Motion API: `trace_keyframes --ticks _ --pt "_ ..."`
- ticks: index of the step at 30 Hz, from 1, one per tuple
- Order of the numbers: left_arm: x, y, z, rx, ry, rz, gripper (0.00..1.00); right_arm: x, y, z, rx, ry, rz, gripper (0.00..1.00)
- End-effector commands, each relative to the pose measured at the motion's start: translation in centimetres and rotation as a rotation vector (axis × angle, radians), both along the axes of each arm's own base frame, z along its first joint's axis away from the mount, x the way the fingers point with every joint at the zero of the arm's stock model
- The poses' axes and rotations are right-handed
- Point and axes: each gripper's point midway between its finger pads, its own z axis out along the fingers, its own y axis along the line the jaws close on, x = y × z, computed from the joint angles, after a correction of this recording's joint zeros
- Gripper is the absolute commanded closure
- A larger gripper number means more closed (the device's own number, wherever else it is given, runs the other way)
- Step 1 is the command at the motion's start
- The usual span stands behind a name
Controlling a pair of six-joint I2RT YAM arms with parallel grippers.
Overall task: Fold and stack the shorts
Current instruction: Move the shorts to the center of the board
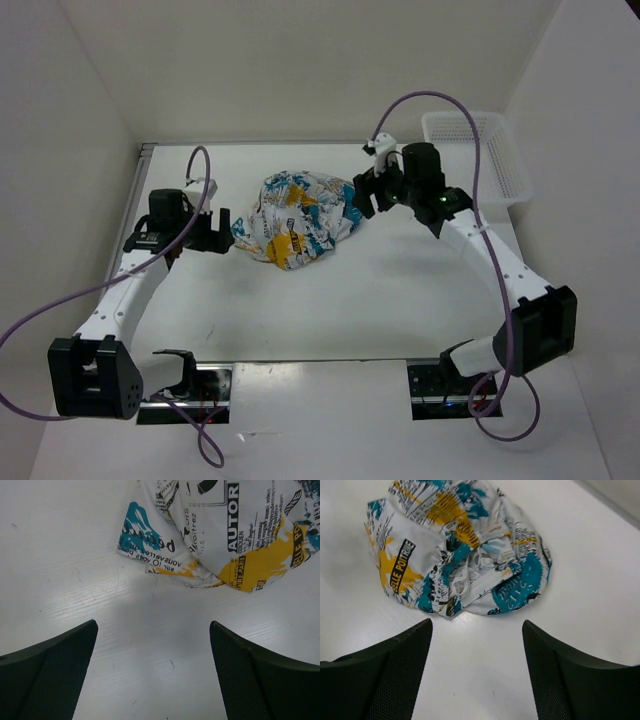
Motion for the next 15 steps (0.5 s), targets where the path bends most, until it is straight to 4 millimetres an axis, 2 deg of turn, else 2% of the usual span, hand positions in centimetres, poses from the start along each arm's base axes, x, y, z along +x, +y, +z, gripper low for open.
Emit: trace_keyframes --ticks 1,2,3,4,5,6,7,8,10,12,13,14,15 --pt "0.4 -0.2 0.5 -0.006 -0.035 -0.013 0.01 1.2 1.8 -4.5 -0.086 0.033 0.063 0.23" --pt "0.5 -0.2 0.2 -0.006 -0.037 -0.013 0.01 1.8 2.1 -4.8 -0.079 0.039 0.058 0.23" --pt "0.1 -0.2 -0.5 -0.006 -0.020 -0.013 0.01 1.8 3.4 -6.7 -0.087 0.080 0.079 0.23" --pt "0.4 -0.2 -0.3 -0.006 -0.032 -0.013 0.01 1.8 4.4 -7.2 -0.090 0.085 0.099 0.24" --pt "0.3 -0.2 -0.7 -0.006 -0.029 -0.013 0.01 1.6 5.4 -7.7 -0.096 0.095 0.123 0.24" --pt "0.1 0.0 -1.4 0.002 -0.020 -0.004 0.01 0.5 7.4 -8.7 -0.119 0.102 0.183 0.24" --pt "0.3 0.0 -1.2 0.002 -0.029 -0.004 0.01 0.4 8.2 -10.6 -0.149 0.127 0.200 0.24" --pt "0.4 0.1 -1.9 0.008 -0.025 0.003 0.01 0.5 9.1 -11.3 -0.150 0.125 0.216 0.24" --pt "1.0 0.3 -2.3 0.014 -0.025 0.010 0.01 1.5 9.7 -13.6 -0.130 0.190 0.162 0.26" --pt "1.4 0.4 -2.9 0.020 -0.014 0.017 0.01 2.2 10.1 -14.6 -0.128 0.207 0.156 0.27" --pt "1.7 1.0 -3.8 0.043 0.007 0.042 0.01 2.8 10.6 -14.3 -0.118 0.203 0.151 0.28" --pt "2.4 1.3 -3.6 0.054 -0.005 0.056 0.02 3.0 10.8 -15.4 -0.114 0.235 0.139 0.30" --pt "2.7 1.8 -4.8 0.075 0.025 0.077 0.05 3.3 11.3 -15.1 -0.099 0.238 0.145 0.30"
